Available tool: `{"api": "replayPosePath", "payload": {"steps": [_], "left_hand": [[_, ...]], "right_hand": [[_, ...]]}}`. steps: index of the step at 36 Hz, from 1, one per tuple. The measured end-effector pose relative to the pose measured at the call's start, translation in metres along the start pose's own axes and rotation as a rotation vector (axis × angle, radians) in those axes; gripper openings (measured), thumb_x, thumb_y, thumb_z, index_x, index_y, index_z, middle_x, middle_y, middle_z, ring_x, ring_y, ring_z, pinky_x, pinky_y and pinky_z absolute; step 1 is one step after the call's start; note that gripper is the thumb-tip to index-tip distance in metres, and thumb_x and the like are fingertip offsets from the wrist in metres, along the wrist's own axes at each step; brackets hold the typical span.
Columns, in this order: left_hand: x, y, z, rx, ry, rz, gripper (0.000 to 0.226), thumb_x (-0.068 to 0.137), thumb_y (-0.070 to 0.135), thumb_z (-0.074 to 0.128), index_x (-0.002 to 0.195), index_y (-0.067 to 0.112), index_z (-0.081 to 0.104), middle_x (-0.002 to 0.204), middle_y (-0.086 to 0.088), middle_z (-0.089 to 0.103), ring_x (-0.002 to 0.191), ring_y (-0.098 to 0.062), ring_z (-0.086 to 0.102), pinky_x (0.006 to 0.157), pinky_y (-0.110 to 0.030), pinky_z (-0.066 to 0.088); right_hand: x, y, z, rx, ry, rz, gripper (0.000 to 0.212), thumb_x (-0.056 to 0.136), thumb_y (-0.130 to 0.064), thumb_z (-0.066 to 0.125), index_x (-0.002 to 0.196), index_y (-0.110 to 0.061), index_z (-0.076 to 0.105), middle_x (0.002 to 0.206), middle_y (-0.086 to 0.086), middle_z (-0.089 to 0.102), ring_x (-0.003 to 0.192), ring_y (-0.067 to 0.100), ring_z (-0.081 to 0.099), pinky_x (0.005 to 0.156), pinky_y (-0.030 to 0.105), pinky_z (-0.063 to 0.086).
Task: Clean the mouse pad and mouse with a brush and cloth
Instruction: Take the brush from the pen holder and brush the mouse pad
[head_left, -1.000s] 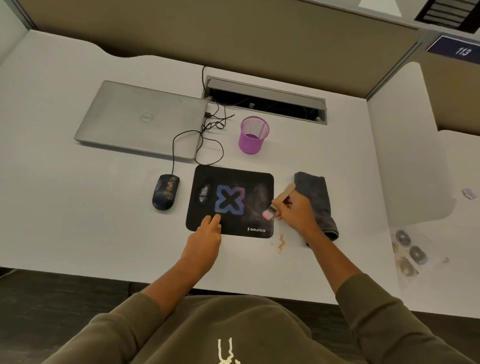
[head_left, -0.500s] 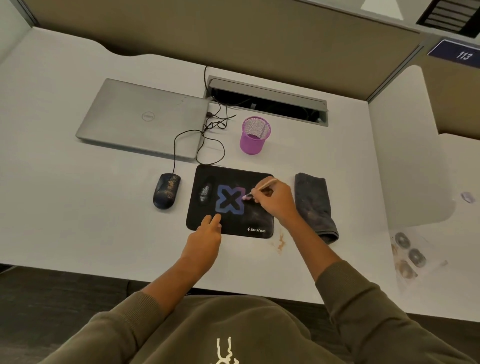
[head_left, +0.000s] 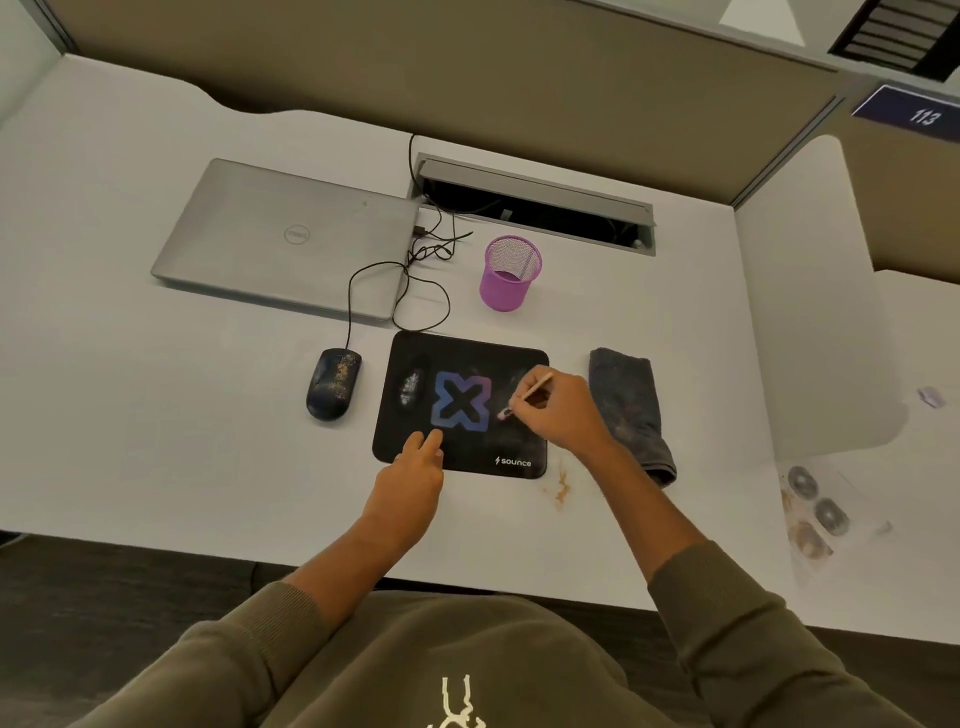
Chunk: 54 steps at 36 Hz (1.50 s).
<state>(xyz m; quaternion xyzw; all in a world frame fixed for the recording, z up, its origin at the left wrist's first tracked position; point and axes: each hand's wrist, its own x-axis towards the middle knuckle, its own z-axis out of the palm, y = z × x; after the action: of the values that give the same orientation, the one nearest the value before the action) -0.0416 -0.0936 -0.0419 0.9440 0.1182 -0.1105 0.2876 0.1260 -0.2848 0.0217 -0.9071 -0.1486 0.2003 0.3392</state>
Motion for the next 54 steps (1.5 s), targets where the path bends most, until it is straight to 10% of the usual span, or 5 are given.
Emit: {"api": "replayPosePath", "payload": {"steps": [21, 25, 54], "left_hand": [[0.002, -0.002, -0.001, 0.049, 0.004, 0.031, 0.045, 0.105, 0.016, 0.056, 0.148, 0.010, 0.046, 0.146, -0.010, 0.046, 0.101, -0.026, 0.068, 0.090, -0.036, 0.061], [0.001, -0.001, -0.001, 0.014, 0.017, 0.008, 0.045, 0.106, 0.016, 0.054, 0.149, 0.011, 0.044, 0.144, -0.010, 0.048, 0.098, -0.026, 0.068, 0.089, -0.036, 0.061], [-0.003, 0.000, -0.003, 0.053, 0.015, 0.034, 0.047, 0.104, 0.012, 0.058, 0.148, 0.006, 0.045, 0.146, -0.013, 0.047, 0.100, -0.028, 0.066, 0.090, -0.040, 0.061]], "right_hand": [[-0.034, 0.028, -0.010, -0.046, -0.018, 0.047, 0.012, 0.090, -0.025, 0.079, 0.087, -0.030, 0.068, 0.081, -0.011, 0.070, 0.075, 0.004, 0.068, 0.059, 0.008, 0.050], [-0.036, 0.038, -0.024, -0.194, -0.071, 0.092, 0.011, 0.090, -0.021, 0.079, 0.087, -0.025, 0.069, 0.080, -0.002, 0.070, 0.071, 0.015, 0.068, 0.067, 0.023, 0.059], [-0.046, 0.039, -0.018, -0.075, 0.055, 0.105, 0.006, 0.091, -0.021, 0.079, 0.091, -0.022, 0.073, 0.084, -0.006, 0.071, 0.075, 0.015, 0.069, 0.068, 0.019, 0.058]]}}
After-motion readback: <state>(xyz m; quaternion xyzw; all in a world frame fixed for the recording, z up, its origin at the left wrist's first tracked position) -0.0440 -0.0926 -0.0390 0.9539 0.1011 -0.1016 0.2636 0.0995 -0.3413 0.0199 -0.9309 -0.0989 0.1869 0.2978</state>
